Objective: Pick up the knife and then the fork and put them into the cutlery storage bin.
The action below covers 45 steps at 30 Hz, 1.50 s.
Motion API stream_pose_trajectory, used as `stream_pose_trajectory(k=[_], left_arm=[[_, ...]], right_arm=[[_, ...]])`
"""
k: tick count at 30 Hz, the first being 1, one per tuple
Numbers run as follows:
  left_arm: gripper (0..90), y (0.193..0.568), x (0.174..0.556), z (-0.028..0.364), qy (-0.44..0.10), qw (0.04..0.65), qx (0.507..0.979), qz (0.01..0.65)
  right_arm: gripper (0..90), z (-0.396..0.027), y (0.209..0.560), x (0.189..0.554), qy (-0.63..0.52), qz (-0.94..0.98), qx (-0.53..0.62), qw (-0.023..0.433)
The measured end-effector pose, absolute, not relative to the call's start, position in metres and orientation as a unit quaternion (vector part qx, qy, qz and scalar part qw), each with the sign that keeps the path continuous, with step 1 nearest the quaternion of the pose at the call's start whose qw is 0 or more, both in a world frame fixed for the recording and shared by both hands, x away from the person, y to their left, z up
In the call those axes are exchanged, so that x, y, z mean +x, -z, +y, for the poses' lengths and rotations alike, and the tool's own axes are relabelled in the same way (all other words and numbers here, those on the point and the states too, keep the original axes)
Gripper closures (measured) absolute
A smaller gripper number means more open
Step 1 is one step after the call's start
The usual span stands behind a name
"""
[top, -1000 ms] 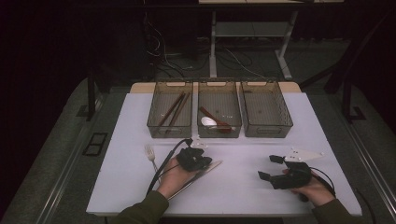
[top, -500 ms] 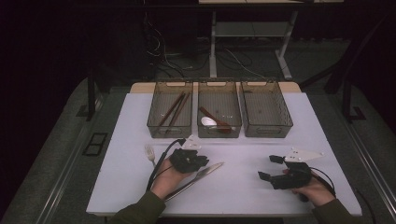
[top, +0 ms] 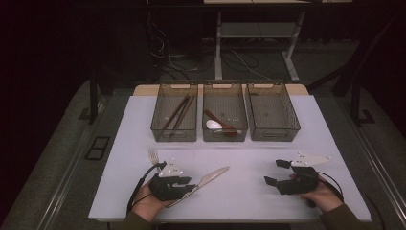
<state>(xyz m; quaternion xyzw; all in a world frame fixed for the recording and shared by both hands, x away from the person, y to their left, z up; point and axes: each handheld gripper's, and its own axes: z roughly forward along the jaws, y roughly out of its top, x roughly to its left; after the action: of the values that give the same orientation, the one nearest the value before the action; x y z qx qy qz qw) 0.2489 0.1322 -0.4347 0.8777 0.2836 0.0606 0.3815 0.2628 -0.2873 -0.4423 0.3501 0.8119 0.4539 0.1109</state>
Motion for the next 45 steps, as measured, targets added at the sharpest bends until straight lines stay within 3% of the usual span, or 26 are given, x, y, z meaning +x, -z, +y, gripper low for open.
stream_pose_trajectory(k=[13, 27, 38, 45], left_arm=[[74.6, 0.442, 0.246, 0.124, -0.049, 0.354, 0.893, 0.275], [78.6, 0.440, 0.239, 0.115, -0.083, 0.328, 0.901, 0.273], [79.3, 0.439, 0.241, 0.114, -0.071, 0.329, 0.896, 0.291], [79.3, 0.430, 0.242, 0.109, -0.083, 0.365, 0.884, 0.279]], right_arm=[[18.2, -0.288, 0.442, 0.263, -0.454, 0.812, 0.349, 0.113], [18.2, -0.287, 0.442, 0.262, -0.450, 0.815, 0.348, 0.114], [18.2, -0.286, 0.443, 0.262, -0.449, 0.816, 0.346, 0.111], [18.2, -0.286, 0.442, 0.262, -0.449, 0.816, 0.347, 0.112]])
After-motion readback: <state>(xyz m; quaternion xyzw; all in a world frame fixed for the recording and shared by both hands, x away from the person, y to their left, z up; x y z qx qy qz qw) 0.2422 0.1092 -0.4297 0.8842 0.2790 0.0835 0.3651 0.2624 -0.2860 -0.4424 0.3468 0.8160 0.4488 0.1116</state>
